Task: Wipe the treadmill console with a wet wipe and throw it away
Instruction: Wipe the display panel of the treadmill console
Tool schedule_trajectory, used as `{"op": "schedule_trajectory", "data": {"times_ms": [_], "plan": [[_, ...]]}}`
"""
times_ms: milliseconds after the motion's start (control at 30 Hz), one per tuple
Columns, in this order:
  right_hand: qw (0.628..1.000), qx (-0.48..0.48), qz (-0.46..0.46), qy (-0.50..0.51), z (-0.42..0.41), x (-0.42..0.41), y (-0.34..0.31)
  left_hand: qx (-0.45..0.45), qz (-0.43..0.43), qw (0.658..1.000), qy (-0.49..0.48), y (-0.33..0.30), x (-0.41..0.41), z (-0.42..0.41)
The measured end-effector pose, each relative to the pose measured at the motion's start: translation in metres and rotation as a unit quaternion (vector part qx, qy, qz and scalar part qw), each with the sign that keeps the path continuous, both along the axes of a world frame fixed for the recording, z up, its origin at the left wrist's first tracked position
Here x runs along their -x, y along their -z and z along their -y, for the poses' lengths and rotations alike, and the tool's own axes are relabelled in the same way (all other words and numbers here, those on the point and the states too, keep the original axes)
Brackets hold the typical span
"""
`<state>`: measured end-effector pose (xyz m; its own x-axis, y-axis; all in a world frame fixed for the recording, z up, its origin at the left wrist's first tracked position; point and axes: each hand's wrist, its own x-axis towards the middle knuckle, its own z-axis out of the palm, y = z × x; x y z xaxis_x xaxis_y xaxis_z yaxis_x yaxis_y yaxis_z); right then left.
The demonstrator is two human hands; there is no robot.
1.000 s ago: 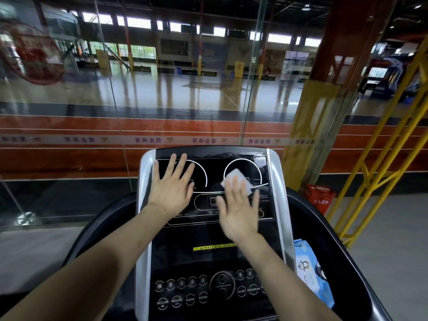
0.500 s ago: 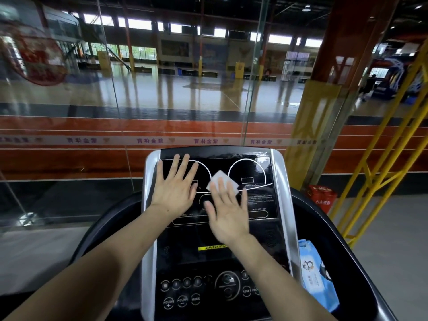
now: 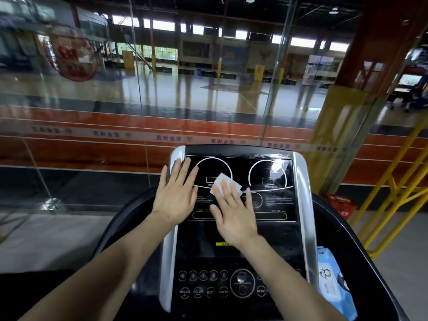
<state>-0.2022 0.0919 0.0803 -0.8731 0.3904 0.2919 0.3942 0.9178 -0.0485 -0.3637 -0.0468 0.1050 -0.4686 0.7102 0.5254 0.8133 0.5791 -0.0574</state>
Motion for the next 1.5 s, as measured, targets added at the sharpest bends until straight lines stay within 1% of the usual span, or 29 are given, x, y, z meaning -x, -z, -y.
{"op": "schedule_trajectory", "data": {"times_ms": [100, 200, 267, 400, 467, 533, 633, 700, 833, 967, 1033, 1100, 1200, 1267, 1367, 1500], "plan": [[1.0, -0.021, 0.021, -0.006, -0.016, 0.003, -0.016, 0.01, -0.004, 1.0, 0.002, 0.009, 0.004, 0.014], [1.0, -0.025, 0.008, -0.011, -0.025, 0.042, -0.048, 0.016, -0.002, 1.0, 0.008, 0.014, 0.004, 0.019], [0.999, -0.04, 0.007, -0.02, -0.02, 0.058, -0.054, 0.013, 0.004, 1.0, 0.014, 0.017, 0.003, 0.024], [0.99, -0.086, 0.023, -0.113, 0.003, 0.023, -0.013, 0.018, 0.003, 1.0, 0.023, 0.028, 0.004, 0.044], [0.985, -0.099, 0.043, -0.136, 0.006, 0.011, -0.001, 0.03, 0.001, 0.999, 0.02, 0.033, 0.006, 0.054], [0.983, -0.115, 0.051, -0.135, -0.001, 0.024, -0.015, 0.042, -0.01, 0.999, 0.011, 0.037, 0.009, 0.06], [0.986, -0.112, 0.047, -0.115, -0.006, 0.06, -0.05, 0.066, -0.017, 0.998, -0.002, 0.034, 0.011, 0.063], [0.987, -0.11, 0.043, -0.112, -0.005, 0.071, -0.054, 0.073, -0.019, 0.997, -0.011, 0.034, 0.013, 0.066], [0.977, -0.128, 0.055, -0.162, 0.013, 0.036, -0.012, 0.074, -0.008, 0.997, -0.018, 0.039, 0.012, 0.072], [0.968, -0.126, 0.083, -0.2, 0.031, 0.002, 0.029, 0.072, 0.006, 0.997, -0.025, 0.037, 0.006, 0.071], [0.963, -0.147, 0.094, -0.204, 0.023, 0.004, 0.024, 0.075, 0.018, 0.997, -0.026, 0.037, 0.003, 0.07], [0.964, -0.168, 0.084, -0.187, 0.012, 0.017, 0.006, 0.074, 0.025, 0.997, -0.027, 0.036, 0.001, 0.069], [0.981, -0.132, 0.072, -0.125, -0.001, 0.046, -0.033, 0.072, 0.029, 0.996, -0.034, 0.035, -0.001, 0.068], [0.984, -0.118, 0.069, -0.114, -0.002, 0.053, -0.04, 0.072, 0.035, 0.996, -0.035, 0.034, -0.004, 0.066], [0.982, -0.12, 0.062, -0.132, 0.013, 0.032, -0.018, 0.061, 0.035, 0.997, -0.032, 0.034, -0.005, 0.065], [0.97, -0.125, 0.102, -0.181, 0.032, -0.008, 0.025, 0.057, 0.044, 0.997, -0.029, 0.035, -0.008, 0.06]]}}
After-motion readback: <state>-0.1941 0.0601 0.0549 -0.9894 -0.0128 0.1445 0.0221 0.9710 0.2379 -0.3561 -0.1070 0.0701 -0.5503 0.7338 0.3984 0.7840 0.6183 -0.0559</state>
